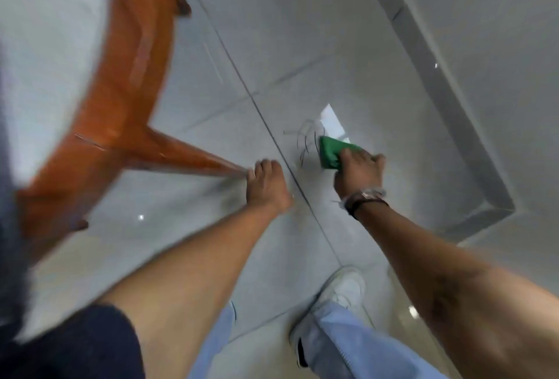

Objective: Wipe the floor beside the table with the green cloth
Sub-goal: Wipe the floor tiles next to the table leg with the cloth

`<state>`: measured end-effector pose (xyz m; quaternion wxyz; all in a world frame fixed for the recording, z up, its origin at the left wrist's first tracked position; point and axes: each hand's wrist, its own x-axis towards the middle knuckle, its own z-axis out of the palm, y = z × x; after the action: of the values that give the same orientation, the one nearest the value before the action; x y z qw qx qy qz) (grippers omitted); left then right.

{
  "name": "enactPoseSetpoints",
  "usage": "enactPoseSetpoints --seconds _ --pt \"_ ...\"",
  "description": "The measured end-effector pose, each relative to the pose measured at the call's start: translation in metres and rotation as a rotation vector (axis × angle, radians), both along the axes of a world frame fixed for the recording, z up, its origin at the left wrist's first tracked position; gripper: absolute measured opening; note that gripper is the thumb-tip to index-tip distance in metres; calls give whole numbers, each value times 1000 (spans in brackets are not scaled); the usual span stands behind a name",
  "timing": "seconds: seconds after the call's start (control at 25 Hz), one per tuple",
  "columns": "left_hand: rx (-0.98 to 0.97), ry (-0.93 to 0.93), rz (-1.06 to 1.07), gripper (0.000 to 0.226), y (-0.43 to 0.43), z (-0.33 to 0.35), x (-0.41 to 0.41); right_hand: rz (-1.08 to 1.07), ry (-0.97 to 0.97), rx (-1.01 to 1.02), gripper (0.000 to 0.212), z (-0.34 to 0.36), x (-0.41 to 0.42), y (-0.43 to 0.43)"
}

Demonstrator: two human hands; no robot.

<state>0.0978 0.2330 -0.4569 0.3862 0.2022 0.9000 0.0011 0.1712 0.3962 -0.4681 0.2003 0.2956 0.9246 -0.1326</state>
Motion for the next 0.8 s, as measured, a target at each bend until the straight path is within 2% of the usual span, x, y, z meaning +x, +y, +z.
enactPoseSetpoints --seconds 0.12,0.2,0.28,0.4,0.56,0.68,0.8 --pt "-143 -54 -57 118 7 -87 -13 164 -312 -120 69 -93 31 -45" --pt "-214 -31 -149 133 6 -122 -18 166 -302 -76 88 -123 52 -65" --pt "-251 13 -231 141 2 -143 -17 151 -204 -29 88 -136 62 -69" --pt "-313 60 -287 147 -1 -154 -10 219 -237 11 90 -143 59 -62" --pt "-385 99 -364 139 4 -157 -10 361 -152 205 90 -141 17 -48" --pt "-406 128 -379 108 11 -156 -10 421 -204 149 94 -143 9 -36" --pt "-411 137 -386 99 13 -160 -10 278 -292 78 96 -147 31 -45"
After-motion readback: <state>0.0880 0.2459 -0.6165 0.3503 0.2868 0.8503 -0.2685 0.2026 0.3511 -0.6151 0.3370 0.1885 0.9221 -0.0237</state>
